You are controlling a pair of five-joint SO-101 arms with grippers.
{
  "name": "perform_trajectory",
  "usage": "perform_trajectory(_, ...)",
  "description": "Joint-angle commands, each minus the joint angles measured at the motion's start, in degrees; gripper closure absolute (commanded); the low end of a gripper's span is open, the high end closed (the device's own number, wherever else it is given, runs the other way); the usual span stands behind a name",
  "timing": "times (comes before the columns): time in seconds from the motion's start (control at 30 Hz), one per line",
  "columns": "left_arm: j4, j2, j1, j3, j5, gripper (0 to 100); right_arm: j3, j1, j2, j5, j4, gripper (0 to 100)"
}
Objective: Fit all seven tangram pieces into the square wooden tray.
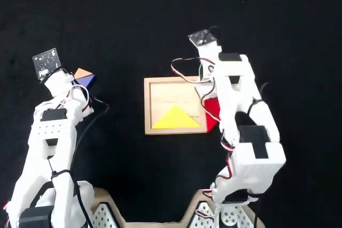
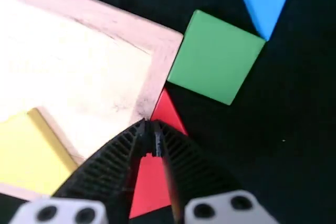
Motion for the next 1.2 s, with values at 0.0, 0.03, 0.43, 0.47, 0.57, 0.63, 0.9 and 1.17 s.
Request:
perform_trajectory(0.0, -0.8, -0.2, -0.7, -2.9, 0.7, 97, -0.6, 0.7, 0.3, 0.8, -1.3, 98.8)
perform_trajectory(0.03, -0.8, -0.2, -0.7, -2.9, 0.7, 97, -0.6, 0.8, 0.7, 0.8, -1.3, 98.8)
perform_trajectory(0.43, -1.1, -0.2, -0.5, -2.9, 0.7, 97, -0.5, -5.1, 2.3, 0.3, -0.9, 98.8)
perform_trajectory(0.47, -1.1, -0.2, -0.5, -2.9, 0.7, 97, -0.5, -5.8, 2.3, 0.3, -0.9, 98.8)
perform_trajectory(0.57, -1.1, -0.2, -0.6, -2.9, 0.7, 97, -0.6, -7.4, 2.3, -0.4, -0.9, 98.8)
perform_trajectory(0.63, -1.1, -0.2, -0.5, -2.9, 0.7, 97, -0.8, -7.9, 2.3, -2.5, -0.9, 98.8)
perform_trajectory(0.9, -1.1, -0.2, -0.7, -2.9, 0.6, 97, -1.1, -10.5, 2.3, -3.8, -0.9, 98.8)
perform_trajectory(1.17, -1.1, -0.2, -0.7, -2.9, 0.6, 97, -2.5, -5.2, -10.9, -5.4, 10.7, 98.8)
